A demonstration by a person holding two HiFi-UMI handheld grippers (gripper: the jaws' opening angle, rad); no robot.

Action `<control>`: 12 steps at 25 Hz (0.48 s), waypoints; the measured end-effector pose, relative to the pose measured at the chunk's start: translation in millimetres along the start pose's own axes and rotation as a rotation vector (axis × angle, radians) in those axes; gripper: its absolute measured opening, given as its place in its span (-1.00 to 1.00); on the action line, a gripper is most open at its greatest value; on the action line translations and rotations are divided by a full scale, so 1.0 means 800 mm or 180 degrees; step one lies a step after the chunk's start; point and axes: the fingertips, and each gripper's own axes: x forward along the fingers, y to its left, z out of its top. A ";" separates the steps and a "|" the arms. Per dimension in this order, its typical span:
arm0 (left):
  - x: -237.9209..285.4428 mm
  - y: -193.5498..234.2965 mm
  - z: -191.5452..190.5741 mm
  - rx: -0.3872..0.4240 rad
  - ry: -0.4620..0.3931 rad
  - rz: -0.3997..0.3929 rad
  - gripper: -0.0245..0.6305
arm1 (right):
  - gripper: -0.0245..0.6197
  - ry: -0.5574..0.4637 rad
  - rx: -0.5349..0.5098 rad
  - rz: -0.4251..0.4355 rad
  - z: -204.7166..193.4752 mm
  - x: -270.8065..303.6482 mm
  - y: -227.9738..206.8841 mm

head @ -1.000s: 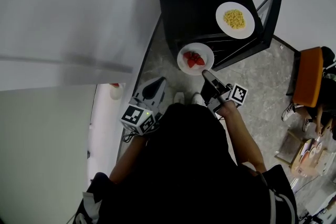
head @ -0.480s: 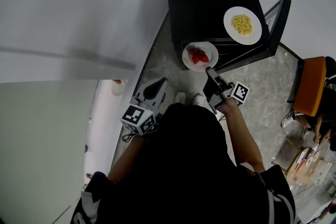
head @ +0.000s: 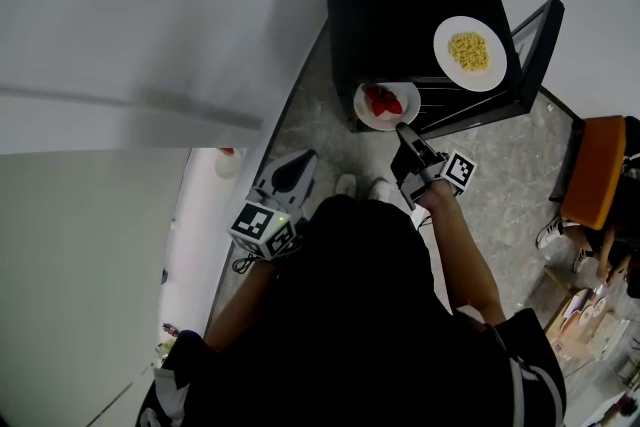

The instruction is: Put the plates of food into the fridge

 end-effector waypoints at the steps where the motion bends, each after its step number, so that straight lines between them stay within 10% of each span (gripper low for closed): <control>1: 0.000 0.001 0.000 -0.0005 0.0001 0.0008 -0.85 | -0.80 0.0002 -0.0005 -0.0007 0.002 0.002 -0.001; 12: 0.008 0.005 -0.004 -0.0054 0.0031 0.0027 -0.85 | -0.80 -0.0027 0.0022 -0.0107 0.023 0.024 -0.016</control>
